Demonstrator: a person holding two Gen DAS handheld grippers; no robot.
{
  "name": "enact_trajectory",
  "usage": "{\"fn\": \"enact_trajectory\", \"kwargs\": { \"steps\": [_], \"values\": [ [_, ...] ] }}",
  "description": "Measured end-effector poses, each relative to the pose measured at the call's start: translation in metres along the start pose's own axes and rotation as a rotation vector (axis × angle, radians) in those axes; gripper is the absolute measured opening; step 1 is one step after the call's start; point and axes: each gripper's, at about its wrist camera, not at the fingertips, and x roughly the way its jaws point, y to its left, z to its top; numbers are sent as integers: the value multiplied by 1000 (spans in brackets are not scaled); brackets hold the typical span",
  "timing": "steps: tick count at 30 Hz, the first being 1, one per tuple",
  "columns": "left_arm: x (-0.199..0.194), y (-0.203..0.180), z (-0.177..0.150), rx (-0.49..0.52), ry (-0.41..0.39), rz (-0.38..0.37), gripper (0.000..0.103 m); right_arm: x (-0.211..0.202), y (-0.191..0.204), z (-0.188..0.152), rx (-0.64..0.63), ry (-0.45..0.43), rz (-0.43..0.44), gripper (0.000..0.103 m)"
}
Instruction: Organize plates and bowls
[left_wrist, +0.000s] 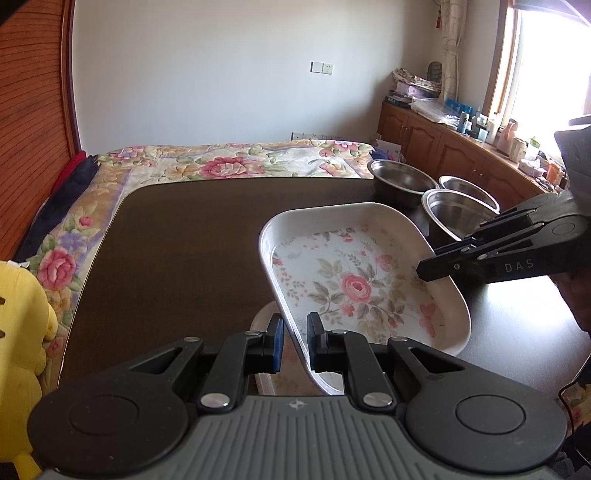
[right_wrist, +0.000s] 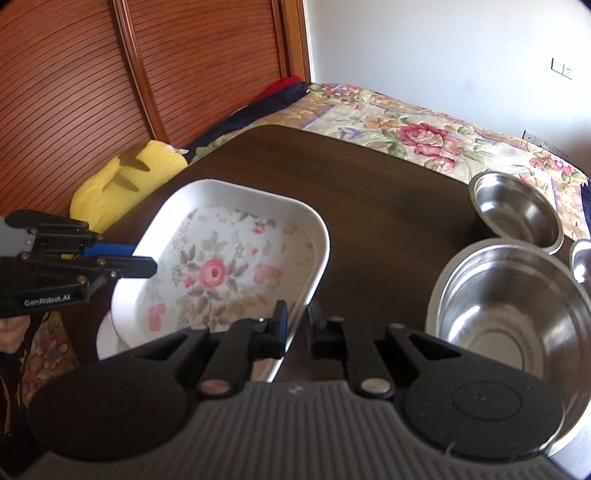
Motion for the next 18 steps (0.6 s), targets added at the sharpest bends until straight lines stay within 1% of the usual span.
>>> {"fn": "enact_trajectory", "kwargs": {
  "steps": [18],
  "values": [
    [-7,8,-16,-20,24,12,14,-7,11,-12,-19,-3,38,13]
  ]
}}
